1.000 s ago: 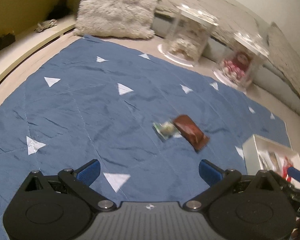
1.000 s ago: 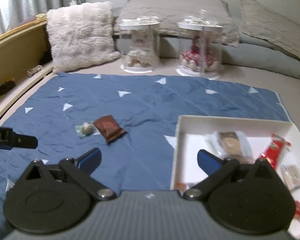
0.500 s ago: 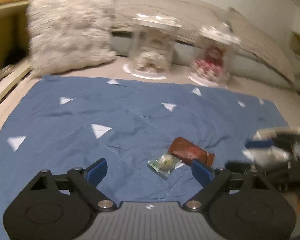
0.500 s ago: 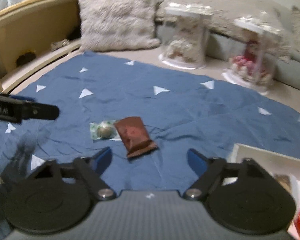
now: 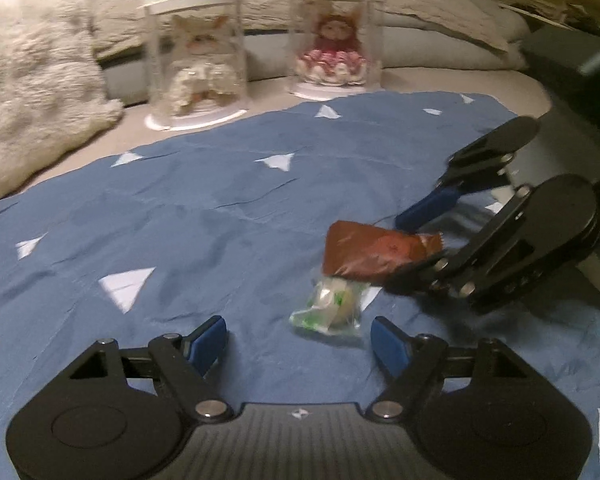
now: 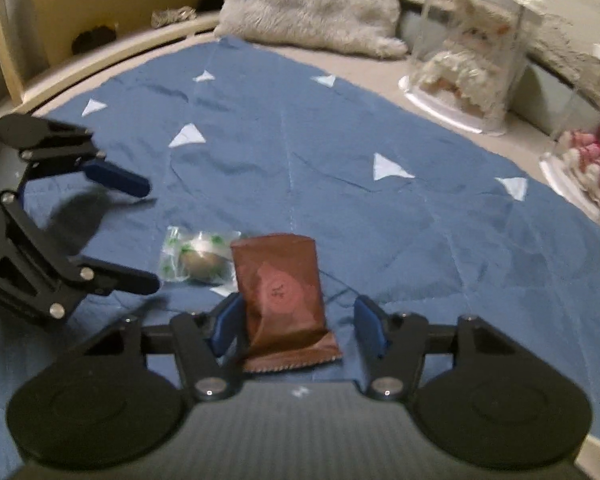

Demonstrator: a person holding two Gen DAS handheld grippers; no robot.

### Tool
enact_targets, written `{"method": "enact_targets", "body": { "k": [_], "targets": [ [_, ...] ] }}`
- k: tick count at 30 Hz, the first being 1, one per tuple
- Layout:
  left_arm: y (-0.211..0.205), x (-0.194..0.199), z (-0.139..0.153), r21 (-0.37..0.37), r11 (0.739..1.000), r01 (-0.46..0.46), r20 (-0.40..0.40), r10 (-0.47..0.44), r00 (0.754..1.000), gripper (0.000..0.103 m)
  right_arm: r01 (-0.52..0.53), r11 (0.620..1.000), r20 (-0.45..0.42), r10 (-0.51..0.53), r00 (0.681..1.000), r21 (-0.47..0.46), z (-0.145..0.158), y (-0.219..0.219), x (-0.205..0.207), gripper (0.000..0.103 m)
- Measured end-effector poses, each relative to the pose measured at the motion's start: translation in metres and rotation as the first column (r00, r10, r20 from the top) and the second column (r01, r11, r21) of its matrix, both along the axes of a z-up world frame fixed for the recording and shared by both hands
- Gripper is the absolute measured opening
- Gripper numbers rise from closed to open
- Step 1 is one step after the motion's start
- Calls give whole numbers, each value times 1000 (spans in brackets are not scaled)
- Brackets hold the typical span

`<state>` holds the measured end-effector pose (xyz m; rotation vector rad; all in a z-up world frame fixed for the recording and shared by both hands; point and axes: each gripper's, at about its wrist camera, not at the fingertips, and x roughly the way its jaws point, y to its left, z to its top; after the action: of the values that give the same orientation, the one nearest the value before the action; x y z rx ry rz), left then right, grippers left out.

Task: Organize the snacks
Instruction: 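Grasp the brown pastry packet with the right gripper while the left grasps the green-wrapped sweet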

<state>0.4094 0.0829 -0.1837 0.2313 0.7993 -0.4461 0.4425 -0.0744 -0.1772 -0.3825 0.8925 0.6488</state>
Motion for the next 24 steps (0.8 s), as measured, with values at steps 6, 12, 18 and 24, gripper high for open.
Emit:
{"method": "enact_targets", "body": {
  "k": [6, 12, 18, 24],
  "targets": [
    [-19, 5, -6, 41, 996, 83, 12, -84, 996, 74, 56, 998, -56, -55, 997, 29, -1, -6, 9, 50],
    [-29, 7, -6, 61, 993, 104, 6, -104, 995, 59, 111, 994, -66, -111, 992, -7, 6, -18, -3, 48],
    [-32, 13, -3, 67, 996, 62, -19, -61, 998, 54, 177, 984, -119, -178, 977, -20, 4, -25, -15, 51],
    [-30, 19, -2, 51, 998, 22, -53, -19, 998, 44, 196, 981, -94, -196, 976, -8, -1, -22, -7, 56]
  ]
}}
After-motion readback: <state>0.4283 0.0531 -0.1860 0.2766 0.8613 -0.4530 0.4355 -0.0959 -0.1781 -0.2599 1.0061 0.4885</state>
